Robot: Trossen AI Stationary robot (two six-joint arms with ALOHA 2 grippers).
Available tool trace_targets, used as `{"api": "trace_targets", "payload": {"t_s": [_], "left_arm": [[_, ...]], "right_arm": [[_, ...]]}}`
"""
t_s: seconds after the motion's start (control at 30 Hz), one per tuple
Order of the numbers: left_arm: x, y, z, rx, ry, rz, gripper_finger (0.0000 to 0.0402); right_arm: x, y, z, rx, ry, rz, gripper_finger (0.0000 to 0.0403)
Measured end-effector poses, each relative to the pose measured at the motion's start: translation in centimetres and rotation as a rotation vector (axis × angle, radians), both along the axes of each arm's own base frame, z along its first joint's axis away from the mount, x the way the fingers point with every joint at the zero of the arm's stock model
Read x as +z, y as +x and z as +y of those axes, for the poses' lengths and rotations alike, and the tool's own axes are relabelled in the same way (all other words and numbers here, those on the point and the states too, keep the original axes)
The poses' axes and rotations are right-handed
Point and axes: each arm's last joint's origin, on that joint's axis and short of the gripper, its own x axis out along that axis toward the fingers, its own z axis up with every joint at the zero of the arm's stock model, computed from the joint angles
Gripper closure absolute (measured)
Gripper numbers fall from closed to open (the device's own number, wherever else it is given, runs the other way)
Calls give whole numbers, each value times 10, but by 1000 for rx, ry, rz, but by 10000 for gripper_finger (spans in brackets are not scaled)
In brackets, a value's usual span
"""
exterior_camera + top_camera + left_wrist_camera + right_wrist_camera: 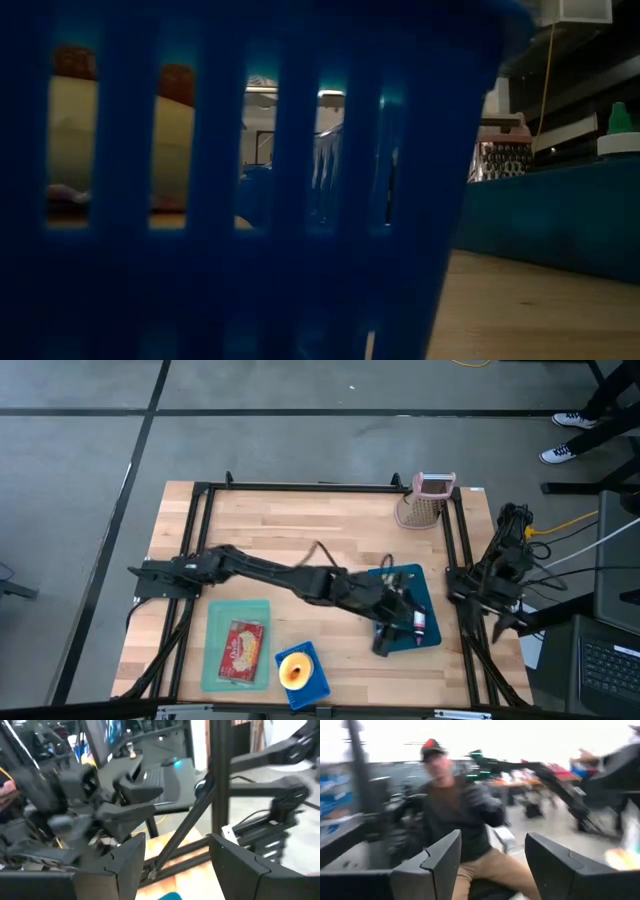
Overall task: Pick & Place Food Item
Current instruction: Return to Home Position
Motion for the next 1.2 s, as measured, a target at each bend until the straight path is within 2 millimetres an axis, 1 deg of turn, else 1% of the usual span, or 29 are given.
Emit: {"api": "trace_targets", "payload": {"t_s": [0.03, 0.1, 0.23, 0.3, 0.37, 0.47, 0.6, 0.67, 0.77, 0.9, 0.97, 1.03, 1.1, 1.2], "left_arm": [[14, -10, 0, -6, 3, 6, 187], [40, -32, -2, -25, 12, 12, 187], [85, -82, -17, -50, 34, -24, 187], [102, -108, -25, -37, 51, -47, 187], [114, -132, -31, -13, 63, -68, 187], [123, -165, -39, -4, 48, -72, 187], [119, -198, -50, -55, 3, -95, 187], [111, -209, -56, -101, 5, -111, 187], [96, -222, -65, -170, -33, -141, 187], [68, -231, -82, -218, -126, -136, 187], [52, -234, -90, -240, -125, -101, 187], [39, -235, -97, -258, -85, -90, 187], [30, -235, -100, -254, -27, -116, 187], [30, -236, -101, -251, -101, -91, 187]], "right_arm": [[2, -1, 1, 30, -5, -42, 186], [2, -2, 3, 56, -13, -69, 186], [1, -1, 3, -1, -29, -81, 186], [1, 0, 3, -36, -42, -98, 186], [1, 0, 3, -59, -46, -98, 186], [-1, 2, 2, -122, -52, -60, 186], [-6, 4, 3, -165, -80, -61, 186], [-10, 4, 3, -166, -94, -64, 186], [-10, 4, 3, -166, -61, -65, 186], [-10, 4, 2, -165, -44, -63, 186], [-9, 4, 2, -164, -35, -64, 186], [-8, 3, 2, -164, -29, -63, 186], [-8, 4, 2, -164, -24, -52, 186], [-8, 4, 2, -183, -17, -39, 186]]}}
